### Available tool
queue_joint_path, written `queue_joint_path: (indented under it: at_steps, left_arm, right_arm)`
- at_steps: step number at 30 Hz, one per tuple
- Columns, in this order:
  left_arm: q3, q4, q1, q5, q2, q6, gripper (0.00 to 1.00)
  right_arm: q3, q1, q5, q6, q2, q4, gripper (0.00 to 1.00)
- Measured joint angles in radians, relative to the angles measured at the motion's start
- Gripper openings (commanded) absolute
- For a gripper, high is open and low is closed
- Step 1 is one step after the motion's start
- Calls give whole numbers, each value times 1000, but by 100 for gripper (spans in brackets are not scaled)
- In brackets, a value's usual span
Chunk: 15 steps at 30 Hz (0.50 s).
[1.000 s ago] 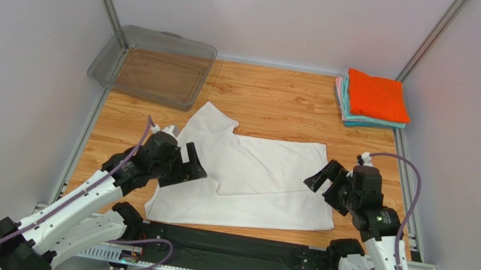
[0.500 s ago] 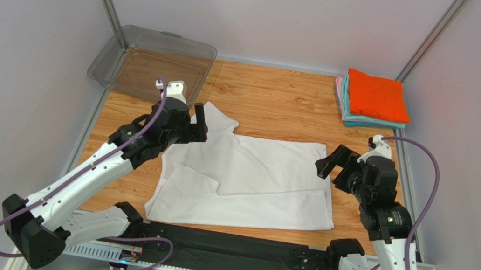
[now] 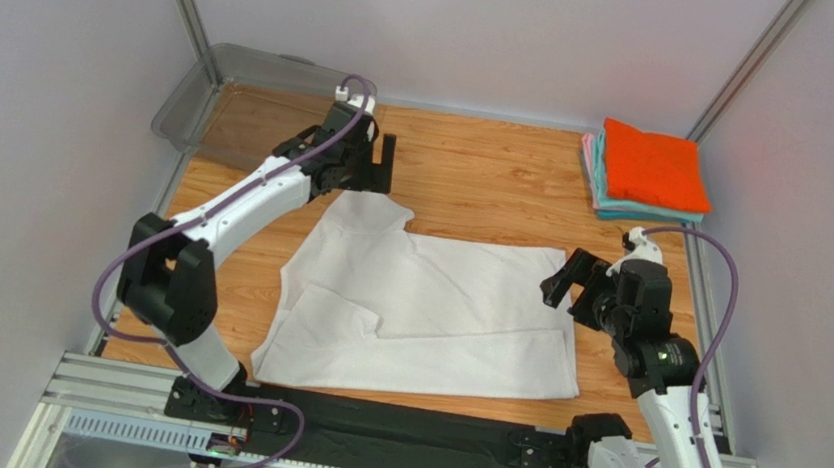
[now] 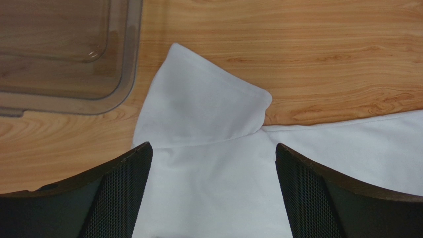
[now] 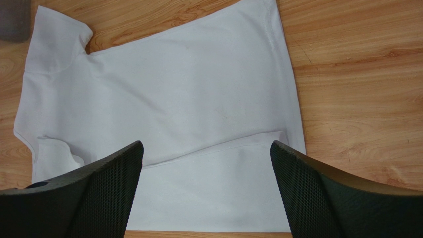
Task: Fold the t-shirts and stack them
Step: Fold the tshirt
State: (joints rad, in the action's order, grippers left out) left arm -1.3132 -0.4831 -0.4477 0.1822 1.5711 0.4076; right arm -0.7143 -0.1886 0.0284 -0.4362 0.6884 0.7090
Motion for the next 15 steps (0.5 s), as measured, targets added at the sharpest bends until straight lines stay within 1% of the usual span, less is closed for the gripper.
queue_joint_path:
  at_steps: [3,6,8,9,12,14,15]
  left_arm:
    - [-81,-1,8,-44,116,-23,100]
    - [-193,-29,13,-58,246,-36,99]
    - [-275,-61,18,-46,329,-48,97]
    - [-317,-82,21,-38,369,-54,95]
    - [-424,-134,29,-9,465,-63,93]
    - [-484,-159,34,23,524,-68,91]
    - [-502,-171,36,39,546,-70,89]
  right_arm:
    - [5,0,0,0,19,-10,100]
    - [8,0,3,1,32,-16,100]
    - [9,0,3,1,36,-19,100]
    - [11,0,4,1,37,-23,100]
    - [16,0,6,1,46,-27,100]
    - [16,0,6,1,56,-29,100]
    - [16,0,6,1,61,-30,100]
